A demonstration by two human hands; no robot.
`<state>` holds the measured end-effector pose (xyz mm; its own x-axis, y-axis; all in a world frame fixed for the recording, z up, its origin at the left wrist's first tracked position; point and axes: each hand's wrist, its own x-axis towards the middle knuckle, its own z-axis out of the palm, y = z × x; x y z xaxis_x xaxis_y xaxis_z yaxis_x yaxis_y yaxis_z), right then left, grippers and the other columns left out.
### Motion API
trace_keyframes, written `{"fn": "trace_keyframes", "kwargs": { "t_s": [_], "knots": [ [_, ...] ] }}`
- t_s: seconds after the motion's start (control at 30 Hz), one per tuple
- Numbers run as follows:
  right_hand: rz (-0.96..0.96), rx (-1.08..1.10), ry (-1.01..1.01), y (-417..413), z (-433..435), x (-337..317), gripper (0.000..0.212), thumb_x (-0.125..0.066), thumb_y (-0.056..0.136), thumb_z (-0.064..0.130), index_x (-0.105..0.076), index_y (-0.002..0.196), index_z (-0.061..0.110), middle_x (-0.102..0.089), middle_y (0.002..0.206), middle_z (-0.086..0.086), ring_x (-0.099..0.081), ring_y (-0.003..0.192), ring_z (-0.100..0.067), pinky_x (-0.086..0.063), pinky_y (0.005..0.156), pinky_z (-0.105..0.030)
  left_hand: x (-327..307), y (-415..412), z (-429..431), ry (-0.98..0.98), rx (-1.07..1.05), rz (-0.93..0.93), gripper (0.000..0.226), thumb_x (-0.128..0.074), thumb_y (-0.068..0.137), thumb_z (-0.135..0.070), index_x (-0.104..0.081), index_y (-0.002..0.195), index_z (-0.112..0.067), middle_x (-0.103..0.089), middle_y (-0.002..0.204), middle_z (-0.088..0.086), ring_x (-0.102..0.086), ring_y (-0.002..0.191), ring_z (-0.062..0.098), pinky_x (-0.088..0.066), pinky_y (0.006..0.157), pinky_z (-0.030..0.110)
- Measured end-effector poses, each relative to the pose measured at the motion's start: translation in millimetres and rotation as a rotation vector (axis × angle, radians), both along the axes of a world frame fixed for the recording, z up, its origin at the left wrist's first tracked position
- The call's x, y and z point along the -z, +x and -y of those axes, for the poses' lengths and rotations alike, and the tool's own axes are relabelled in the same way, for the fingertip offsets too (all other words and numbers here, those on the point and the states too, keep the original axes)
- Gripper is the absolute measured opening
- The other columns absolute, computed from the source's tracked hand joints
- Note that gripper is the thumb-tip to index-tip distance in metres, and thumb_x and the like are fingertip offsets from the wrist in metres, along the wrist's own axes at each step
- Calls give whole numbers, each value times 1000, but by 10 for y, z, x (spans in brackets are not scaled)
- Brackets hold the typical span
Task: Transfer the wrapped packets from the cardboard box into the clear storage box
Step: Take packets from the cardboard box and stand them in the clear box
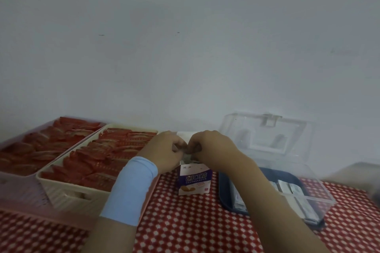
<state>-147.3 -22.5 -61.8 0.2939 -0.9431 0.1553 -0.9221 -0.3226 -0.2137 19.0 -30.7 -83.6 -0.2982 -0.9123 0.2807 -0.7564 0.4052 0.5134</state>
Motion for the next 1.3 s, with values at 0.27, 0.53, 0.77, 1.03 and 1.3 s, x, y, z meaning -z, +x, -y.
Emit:
{"fn": "trace_keyframes", "kwargs": {
  "t_s": [0.27,0.53,0.77,1.03,1.3],
  "knots": [
    [352,22,-66,-182,-29,105,30,-67,92,23,-65,118,38,-65,89,20,-58,76,3,-46,66,-17,18,-17,-37,104,10,-156,31,-69,88,-33,-63,119,-35,-66,105,-20,-58,96,-5,-48,87,22],
    [510,-5,-99,-205,-24,78,17,-64,95,23,-71,90,38,-68,85,20,-64,74,2,-51,65,-13,90,-88,14,-14,-36,-291,12,-74,85,-30,-67,78,-36,-69,79,-18,-62,80,1,-47,71,23],
    [665,-19,-46,-250,-44,35,12,-71,90,18,-73,85,28,-71,73,10,-65,64,-1,-47,57,-11,39,-132,-31,-9,19,-445,9,-77,83,-25,-69,84,-30,-70,80,-7,-66,78,14,-56,75,29],
    [974,-199,-112,-220,-148,-93,16,-71,89,7,-75,86,23,-74,77,7,-65,73,-6,-53,71,-20,-172,-99,-148,214,144,-709,7,-70,88,-11,-65,88,-6,-73,82,6,-68,76,23,-57,73,33],
    [1132,-291,21,-208,-206,-133,18,-63,94,2,-74,103,14,-77,90,3,-69,82,-4,-52,75,-17,-201,-46,-281,631,401,-1046,59,-61,82,-16,-47,129,18,-75,99,14,-72,75,23,-60,68,34]
  ]
}}
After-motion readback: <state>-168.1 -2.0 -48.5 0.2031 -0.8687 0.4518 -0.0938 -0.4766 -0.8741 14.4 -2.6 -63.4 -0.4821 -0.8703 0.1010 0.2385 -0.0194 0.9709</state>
